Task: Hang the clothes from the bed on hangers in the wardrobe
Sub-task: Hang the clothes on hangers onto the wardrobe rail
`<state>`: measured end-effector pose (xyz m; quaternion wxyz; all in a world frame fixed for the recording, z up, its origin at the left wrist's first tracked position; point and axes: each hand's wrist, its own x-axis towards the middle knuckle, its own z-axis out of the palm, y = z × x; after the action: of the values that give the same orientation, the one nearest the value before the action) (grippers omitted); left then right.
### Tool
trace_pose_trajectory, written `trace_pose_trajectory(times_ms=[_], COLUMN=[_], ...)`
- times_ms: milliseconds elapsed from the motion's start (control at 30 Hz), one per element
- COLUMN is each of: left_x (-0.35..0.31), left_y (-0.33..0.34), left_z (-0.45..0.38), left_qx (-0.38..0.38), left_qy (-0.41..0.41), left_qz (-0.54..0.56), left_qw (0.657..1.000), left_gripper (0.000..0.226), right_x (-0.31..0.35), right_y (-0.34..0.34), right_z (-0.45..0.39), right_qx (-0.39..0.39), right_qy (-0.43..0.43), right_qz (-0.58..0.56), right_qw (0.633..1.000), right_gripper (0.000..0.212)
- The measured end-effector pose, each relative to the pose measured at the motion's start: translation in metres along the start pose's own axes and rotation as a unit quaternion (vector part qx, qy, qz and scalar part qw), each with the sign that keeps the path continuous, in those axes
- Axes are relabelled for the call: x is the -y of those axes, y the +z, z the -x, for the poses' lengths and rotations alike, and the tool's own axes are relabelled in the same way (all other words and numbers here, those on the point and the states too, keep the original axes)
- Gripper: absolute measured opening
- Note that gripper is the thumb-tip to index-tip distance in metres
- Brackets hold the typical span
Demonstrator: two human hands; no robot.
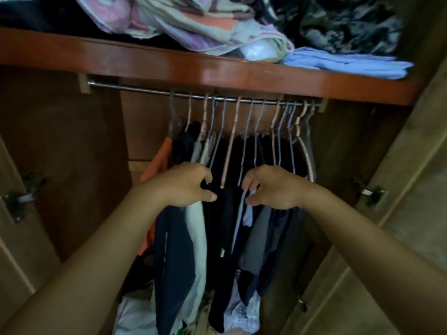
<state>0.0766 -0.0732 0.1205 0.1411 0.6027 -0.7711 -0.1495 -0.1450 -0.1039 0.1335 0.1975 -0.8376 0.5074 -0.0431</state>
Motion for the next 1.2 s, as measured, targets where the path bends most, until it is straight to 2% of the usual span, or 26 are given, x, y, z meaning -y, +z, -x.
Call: trace_pose_trajectory(times_ms=[133, 367, 500, 700, 833, 1000, 1100, 1200], left_x=[-0.048, -0.126, -0.170, -0.234, -0.266, -0.304, -0.322, -0.334], left_y=[0.020, 0.067, 0.099, 0.137, 0.170, 0.211, 0.229, 0.245], left_z=[0.003, 0.005, 0.001, -0.003, 0.003, 0.007, 0.004, 0.008], left_qx=[0.058, 0.111, 0.164, 0.207, 0.233, 0.286, 0.320, 0.317], left_qy=[0.020, 0.080, 0.103, 0.179, 0.238, 0.315, 0.369, 0.432], left_qz=[0.002, -0.026, -0.049, -0.063, -0.096, -0.087, -0.088, -0.100], left_qw=[0.998, 0.990, 0.980, 0.960, 0.938, 0.901, 0.868, 0.838], left_gripper=[0.059, 0.070, 0.076, 0.073, 0.065, 0.075, 0.074, 0.075], right_x=[-0.031, -0.087, -0.115, -0.137, -0.142, -0.140, -0.135, -0.131], right_y=[-0.004, 0.001, 0.007, 0.017, 0.031, 0.053, 0.073, 0.097], right_z=[0.054, 0.149, 0.200, 0.271, 0.316, 0.364, 0.384, 0.397], right_qx=[-0.010, -0.028, -0.032, -0.039, -0.056, -0.074, -0.083, -0.071], right_qy=[0.033, 0.121, 0.189, 0.297, 0.349, 0.426, 0.483, 0.549], right_qz=[0.007, 0.053, 0.084, 0.085, 0.073, 0.019, 0.001, -0.006], right_qw=[0.999, 0.991, 0.978, 0.950, 0.933, 0.901, 0.872, 0.833], right_gripper=[0.037, 0.039, 0.040, 0.044, 0.045, 0.043, 0.045, 0.043])
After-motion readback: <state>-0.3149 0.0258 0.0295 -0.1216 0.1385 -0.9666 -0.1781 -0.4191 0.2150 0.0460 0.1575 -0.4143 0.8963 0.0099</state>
